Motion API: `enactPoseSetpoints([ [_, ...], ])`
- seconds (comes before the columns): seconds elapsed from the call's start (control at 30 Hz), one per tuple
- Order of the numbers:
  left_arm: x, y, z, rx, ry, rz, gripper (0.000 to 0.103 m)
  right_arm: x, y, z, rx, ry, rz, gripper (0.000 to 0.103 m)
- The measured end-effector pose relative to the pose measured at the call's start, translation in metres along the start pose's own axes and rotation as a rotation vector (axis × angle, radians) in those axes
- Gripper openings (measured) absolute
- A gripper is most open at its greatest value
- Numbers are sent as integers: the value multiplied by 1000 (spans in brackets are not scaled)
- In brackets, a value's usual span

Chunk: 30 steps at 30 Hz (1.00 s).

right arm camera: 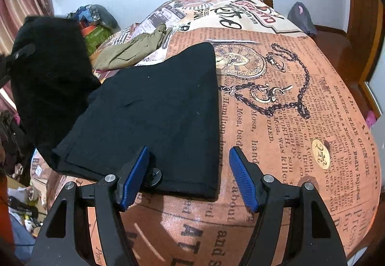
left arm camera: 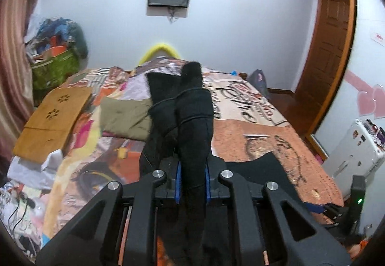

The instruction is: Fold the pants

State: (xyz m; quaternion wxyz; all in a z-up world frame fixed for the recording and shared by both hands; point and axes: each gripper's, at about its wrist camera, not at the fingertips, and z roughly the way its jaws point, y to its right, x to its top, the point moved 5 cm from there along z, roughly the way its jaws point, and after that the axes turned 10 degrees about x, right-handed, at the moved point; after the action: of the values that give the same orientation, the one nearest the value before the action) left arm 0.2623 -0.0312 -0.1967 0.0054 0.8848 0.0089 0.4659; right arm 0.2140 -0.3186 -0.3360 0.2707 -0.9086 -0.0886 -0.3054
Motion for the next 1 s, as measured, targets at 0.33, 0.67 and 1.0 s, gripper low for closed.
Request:
enactPoseSetpoints([
  [0.33,6,91,12,-125,-19,123,13,0,2,0,27,16,1,67],
  [0.67,-26,159,14,-210,-65,279,13,2,4,1,39,17,6,67],
  [1.0,-87,178,29,-275,-236,330,18,-3,6,-34,52,37,-1,67],
])
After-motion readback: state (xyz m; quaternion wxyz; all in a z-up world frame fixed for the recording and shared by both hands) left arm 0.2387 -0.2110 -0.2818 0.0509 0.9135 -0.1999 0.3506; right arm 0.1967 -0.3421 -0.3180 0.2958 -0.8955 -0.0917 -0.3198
